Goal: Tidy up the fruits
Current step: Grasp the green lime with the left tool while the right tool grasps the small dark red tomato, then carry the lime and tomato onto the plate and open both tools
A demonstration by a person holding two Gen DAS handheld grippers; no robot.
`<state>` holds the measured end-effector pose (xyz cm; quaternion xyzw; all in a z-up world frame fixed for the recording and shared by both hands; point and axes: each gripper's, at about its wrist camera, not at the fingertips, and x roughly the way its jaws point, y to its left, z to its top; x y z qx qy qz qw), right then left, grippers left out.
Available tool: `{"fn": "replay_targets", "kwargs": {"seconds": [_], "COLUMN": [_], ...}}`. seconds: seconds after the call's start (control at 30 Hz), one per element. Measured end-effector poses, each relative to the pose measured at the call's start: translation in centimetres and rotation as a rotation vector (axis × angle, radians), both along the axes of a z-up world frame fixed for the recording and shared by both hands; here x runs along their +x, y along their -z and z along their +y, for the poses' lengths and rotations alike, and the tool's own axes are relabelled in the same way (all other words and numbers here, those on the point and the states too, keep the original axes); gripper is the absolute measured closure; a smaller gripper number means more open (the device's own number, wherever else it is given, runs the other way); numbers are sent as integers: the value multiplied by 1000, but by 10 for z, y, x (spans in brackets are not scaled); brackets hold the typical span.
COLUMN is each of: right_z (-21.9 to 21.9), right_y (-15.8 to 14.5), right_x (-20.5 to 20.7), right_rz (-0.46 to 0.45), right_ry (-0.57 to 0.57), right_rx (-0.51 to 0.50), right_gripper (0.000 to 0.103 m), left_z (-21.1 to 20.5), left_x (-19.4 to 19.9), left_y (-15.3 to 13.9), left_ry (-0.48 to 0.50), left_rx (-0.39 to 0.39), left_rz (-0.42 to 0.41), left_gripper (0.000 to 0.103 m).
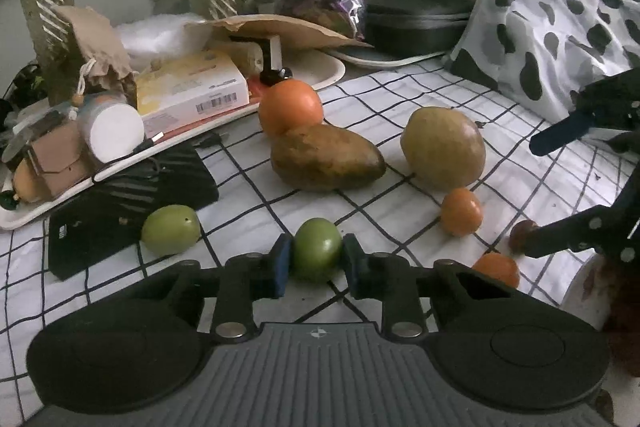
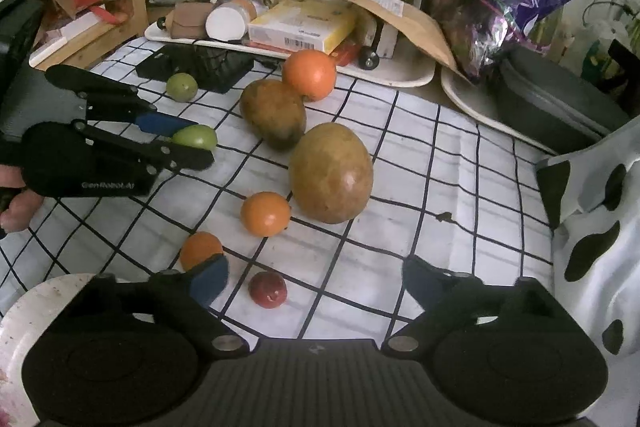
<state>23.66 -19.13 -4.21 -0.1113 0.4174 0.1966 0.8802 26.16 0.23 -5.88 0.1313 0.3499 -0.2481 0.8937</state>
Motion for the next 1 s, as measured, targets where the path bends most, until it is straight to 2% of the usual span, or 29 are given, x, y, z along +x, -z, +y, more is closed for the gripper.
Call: {"fn": "replay_targets", "kwargs": {"seconds": [0.07,0.13,0.2,0.3,0.37,0.47,0.67,0.8,1.0], "right_z": [1,1,2,1,2,5,9,10,-2], "right_y": [1,2,4,6,8,8,8,6,-7], "right_x": [1,2,2,3,2,0,-3,-7,-12], "right_rz": [10,29,50,89,108,107,87,68,8], "right_ry": [-9,-22,-28,-41,-51,-65,-89,-97,-29], "right_rx": [11,22,31,60,61,44,4,-7,31], "right_gripper": [17,29,46,61,68,69,81,81,81], "left_z": [0,0,0,0,0,4,4,4,5], "left_x": [0,0,0,0,1,3,1,-6,-20], "left_y": [0,0,0,-1,-1,-2,-6,-11,-20], "left_ry": [2,0,-2,-4,-11,-23,-22,-16,-16], "left_rx": [1,0,-1,-3,1,-18,-33,-44,-75], "left_rz": [2,5,8,9,9,22,26,14,-1], "left_gripper": [77,77,77,77,77,77,77,77,77]}}
